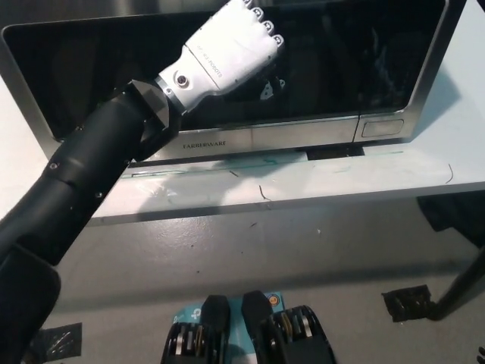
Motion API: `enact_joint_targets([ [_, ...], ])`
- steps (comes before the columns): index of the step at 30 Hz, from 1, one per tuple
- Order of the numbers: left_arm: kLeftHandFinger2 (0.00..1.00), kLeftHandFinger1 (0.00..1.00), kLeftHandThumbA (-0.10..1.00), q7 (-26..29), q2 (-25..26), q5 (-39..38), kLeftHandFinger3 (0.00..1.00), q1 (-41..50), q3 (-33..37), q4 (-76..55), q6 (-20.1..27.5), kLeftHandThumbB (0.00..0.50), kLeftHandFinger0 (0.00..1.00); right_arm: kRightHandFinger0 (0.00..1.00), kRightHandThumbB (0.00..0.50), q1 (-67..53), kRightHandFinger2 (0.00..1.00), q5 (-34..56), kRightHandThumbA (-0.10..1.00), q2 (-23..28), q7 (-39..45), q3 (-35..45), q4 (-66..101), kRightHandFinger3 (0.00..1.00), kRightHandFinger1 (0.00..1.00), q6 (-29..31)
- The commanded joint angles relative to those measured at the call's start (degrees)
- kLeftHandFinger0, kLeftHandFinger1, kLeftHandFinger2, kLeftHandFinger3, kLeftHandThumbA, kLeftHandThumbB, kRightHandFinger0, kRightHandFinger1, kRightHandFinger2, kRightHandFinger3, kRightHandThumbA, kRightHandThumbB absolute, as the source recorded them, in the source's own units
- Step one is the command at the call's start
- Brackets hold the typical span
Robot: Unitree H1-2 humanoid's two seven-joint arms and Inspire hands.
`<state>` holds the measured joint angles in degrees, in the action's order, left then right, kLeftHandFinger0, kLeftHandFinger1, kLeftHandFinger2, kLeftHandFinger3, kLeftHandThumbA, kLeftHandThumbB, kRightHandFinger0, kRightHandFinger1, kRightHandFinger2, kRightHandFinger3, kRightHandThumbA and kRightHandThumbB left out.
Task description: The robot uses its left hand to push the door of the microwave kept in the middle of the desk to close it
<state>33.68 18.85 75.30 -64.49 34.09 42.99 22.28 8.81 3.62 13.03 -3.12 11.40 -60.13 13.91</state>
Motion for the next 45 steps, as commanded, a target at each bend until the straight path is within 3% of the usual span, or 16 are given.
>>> enact_joint_targets([
  [1, 0.00, 0.00, 0.61, -1.72, 3.55, -1.20, 0.00, -8.44, -1.68, 9.39, -9.40, 0.500, 0.00, 0.96, 0.083, -0.12, 1.00, 0.41, 0.43, 0.51, -1.00, 0.13, 0.14, 1.00, 0.96, 2.37],
  [7, 0.00, 0.00, 0.61, 0.68, 3.50, -2.35, 0.00, -8.37, -1.27, 9.10, -9.96, 0.500, 0.00, 0.96, 0.083, -0.41, 1.00, 0.58, 0.43, 0.29, -1.10, 0.34, 0.12, 1.00, 0.96, 2.64],
  [10, 0.00, 0.00, 0.55, -0.71, 3.80, -2.79, 0.00, -3.91, -4.02, -1.78, -10.89, 0.500, 0.00, 0.96, 0.083, -0.16, 1.00, 0.63, 0.43, 0.46, -1.08, 0.40, 0.32, 1.00, 0.96, 2.52],
  [13, 0.00, 0.00, 0.58, 2.69, 3.33, -1.67, 0.00, -1.36, -5.59, -6.83, -11.14, 0.500, 0.00, 0.96, 0.083, -0.08, 1.00, 0.77, 0.43, 0.47, -1.14, 0.55, 0.39, 1.00, 0.96, 2.56],
  [15, 0.00, 0.00, 0.53, 0.51, 3.01, -3.59, 0.00, 2.95, -7.91, -15.44, -9.40, 0.500, 0.00, 0.96, 0.083, -0.31, 1.00, 0.80, 0.43, 0.63, -1.07, 0.61, 0.57, 1.00, 0.96, 2.53],
  [19, 0.00, 0.00, 0.51, 2.51, 2.01, -3.47, 0.00, 11.06, -10.36, -31.14, -7.79, 0.500, 0.00, 0.96, 0.083, -0.21, 1.00, 0.95, 0.43, 0.69, -1.10, 0.76, 0.58, 1.00, 0.96, 2.57],
  [20, 0.00, 0.00, 0.41, 0.34, 1.55, -3.84, 0.00, 15.14, -10.99, -39.08, -7.64, 0.500, 0.00, 0.96, 0.083, -0.21, 1.00, 0.95, 0.43, 0.69, -1.10, 0.76, 0.58, 1.00, 0.96, 2.57],
  [22, 0.00, 0.00, 0.33, -0.23, 1.21, -3.55, 0.00, 19.10, -11.56, -46.25, -7.17, 0.500, 0.00, 0.96, 0.083, -0.21, 1.00, 0.95, 0.43, 0.69, -1.10, 0.76, 0.58, 1.00, 0.96, 2.57],
  [28, 0.00, 0.00, -0.10, -4.13, 1.95, -6.89, 0.00, 30.38, -14.14, -57.82, -6.44, 0.500, 0.00, 0.96, 0.083, -0.22, 1.00, 0.94, 0.43, 0.68, -1.10, 0.77, 0.59, 1.00, 0.96, 2.56],
  [35, 0.00, 0.00, -0.10, -3.91, 3.32, -9.26, 0.00, 42.98, -18.78, -60.79, -4.73, 0.500, 0.00, 0.96, 0.083, 0.62, 1.00, 1.19, 0.43, 1.08, -1.04, 1.01, 0.27, 1.00, 0.96, 2.44],
  [40, 0.00, 0.00, -0.10, -1.32, 6.00, -12.73, 0.00, 51.38, -22.79, -56.87, -1.02, 0.500, 0.00, 0.96, 0.083, 1.15, 1.00, 1.38, 0.43, 1.26, -0.96, 1.16, -0.04, 1.00, 0.96, 2.48],
  [41, 0.00, 0.00, -0.10, -1.05, 7.08, -14.16, 0.00, 56.16, -24.45, -54.39, -1.42, 0.500, 0.00, 0.96, 0.083, 1.20, 1.00, 1.41, 0.43, 1.27, -0.95, 1.19, -0.08, 1.00, 0.96, 2.50],
  [45, 0.00, 0.00, -0.10, 1.16, 6.53, -15.60, 0.00, 59.95, -26.77, -48.08, -0.94, 0.500, 0.00, 0.96, 0.083, 1.63, 1.00, 1.57, 0.43, 1.28, -0.95, 1.33, -0.45, 1.00, 0.96, 2.62],
])
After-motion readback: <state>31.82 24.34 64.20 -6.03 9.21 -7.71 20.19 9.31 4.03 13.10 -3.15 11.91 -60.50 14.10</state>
